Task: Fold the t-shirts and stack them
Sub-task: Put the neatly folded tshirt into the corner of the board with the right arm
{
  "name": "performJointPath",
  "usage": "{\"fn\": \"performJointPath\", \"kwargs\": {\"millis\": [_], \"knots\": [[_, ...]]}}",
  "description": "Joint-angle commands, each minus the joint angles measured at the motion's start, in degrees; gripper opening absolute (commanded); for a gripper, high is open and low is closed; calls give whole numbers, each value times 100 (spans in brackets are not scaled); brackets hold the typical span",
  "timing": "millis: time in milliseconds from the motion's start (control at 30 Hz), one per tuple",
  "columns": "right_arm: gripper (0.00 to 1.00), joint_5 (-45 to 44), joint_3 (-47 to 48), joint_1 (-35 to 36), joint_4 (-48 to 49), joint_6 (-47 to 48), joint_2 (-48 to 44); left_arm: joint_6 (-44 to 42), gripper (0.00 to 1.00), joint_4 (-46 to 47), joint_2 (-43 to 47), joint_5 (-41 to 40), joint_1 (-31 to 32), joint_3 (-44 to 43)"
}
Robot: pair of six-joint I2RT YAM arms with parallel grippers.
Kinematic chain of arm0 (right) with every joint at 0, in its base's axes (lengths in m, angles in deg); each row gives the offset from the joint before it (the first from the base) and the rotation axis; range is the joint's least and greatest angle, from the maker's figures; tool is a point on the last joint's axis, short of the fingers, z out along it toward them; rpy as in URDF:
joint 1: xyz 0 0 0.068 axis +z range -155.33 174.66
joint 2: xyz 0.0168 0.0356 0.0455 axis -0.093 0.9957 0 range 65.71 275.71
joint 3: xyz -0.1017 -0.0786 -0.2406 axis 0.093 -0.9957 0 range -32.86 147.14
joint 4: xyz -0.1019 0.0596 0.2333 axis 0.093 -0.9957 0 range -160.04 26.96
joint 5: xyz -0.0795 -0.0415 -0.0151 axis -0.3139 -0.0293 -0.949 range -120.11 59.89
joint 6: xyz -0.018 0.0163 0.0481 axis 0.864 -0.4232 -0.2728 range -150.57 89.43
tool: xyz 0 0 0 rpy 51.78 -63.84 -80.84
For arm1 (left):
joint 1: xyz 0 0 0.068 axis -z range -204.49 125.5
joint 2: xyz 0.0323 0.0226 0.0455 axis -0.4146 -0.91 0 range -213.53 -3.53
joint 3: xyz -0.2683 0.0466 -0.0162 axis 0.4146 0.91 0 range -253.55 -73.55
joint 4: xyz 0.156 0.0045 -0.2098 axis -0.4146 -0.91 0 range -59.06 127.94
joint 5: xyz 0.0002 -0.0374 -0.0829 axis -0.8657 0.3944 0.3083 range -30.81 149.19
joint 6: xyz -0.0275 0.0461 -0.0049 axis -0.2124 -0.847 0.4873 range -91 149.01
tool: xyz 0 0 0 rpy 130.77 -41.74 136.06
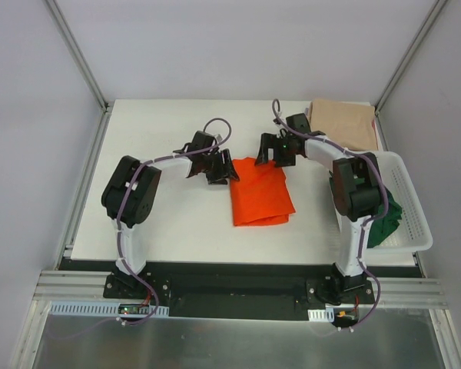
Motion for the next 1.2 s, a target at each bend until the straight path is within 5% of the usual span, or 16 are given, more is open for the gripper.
{"fn": "performJointPath", "kwargs": {"millis": [0, 367, 533, 733, 967, 1167], "knots": [[96, 461, 805, 368, -772, 613, 663, -193, 47, -793, -10, -667, 212, 456], [96, 558, 2889, 1255, -1749, 1334, 1693, 1054, 48, -1163, 875, -702, 1284, 1940], [96, 5, 2996, 1415, -1636, 1195, 1299, 1337, 71, -1163, 2122, -895, 1662, 2670], [96, -286, 2128, 1353, -1048, 598, -141, 258, 99, -1154, 3495, -1334, 1724, 2348], [96, -629, 36, 905, -344, -510, -1760, -692, 99, -909, 2777, -1214, 1637, 1003], [96, -67, -467, 396, -106, -871, -1613, -931, 99, -715, 1494, -528, 1303, 246]]}}
